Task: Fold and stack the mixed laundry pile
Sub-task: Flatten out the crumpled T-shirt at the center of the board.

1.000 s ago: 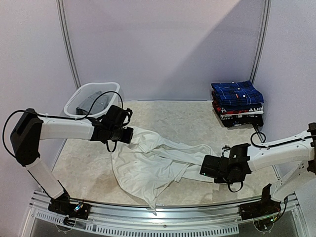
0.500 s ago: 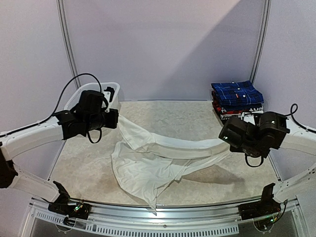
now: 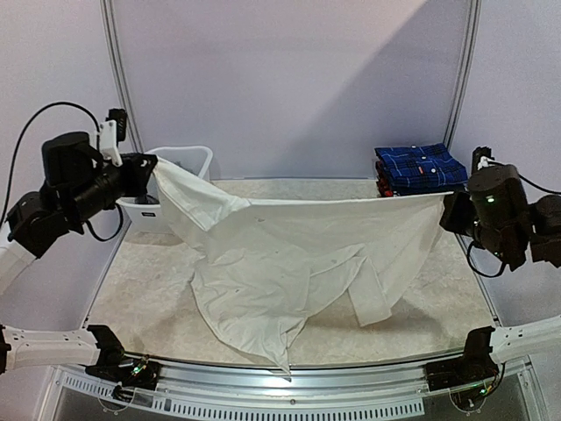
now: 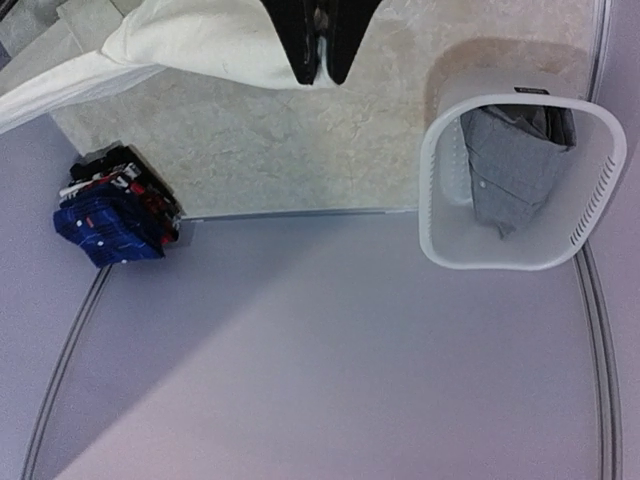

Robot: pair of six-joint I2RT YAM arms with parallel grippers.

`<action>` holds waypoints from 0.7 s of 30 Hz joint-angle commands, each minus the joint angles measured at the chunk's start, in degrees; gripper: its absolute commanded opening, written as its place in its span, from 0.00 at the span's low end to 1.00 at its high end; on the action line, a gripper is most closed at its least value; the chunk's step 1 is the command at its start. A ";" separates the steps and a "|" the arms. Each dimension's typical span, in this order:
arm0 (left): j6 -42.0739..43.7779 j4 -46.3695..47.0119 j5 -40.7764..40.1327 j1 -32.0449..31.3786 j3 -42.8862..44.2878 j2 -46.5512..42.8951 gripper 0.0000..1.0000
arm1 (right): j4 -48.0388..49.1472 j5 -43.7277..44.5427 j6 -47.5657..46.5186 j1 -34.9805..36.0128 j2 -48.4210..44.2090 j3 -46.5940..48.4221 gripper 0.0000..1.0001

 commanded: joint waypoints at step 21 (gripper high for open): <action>12.43 -10.96 15.32 0.40 50.22 10.45 0.00 | 22.85 -23.37 -48.31 -0.45 3.78 36.27 0.00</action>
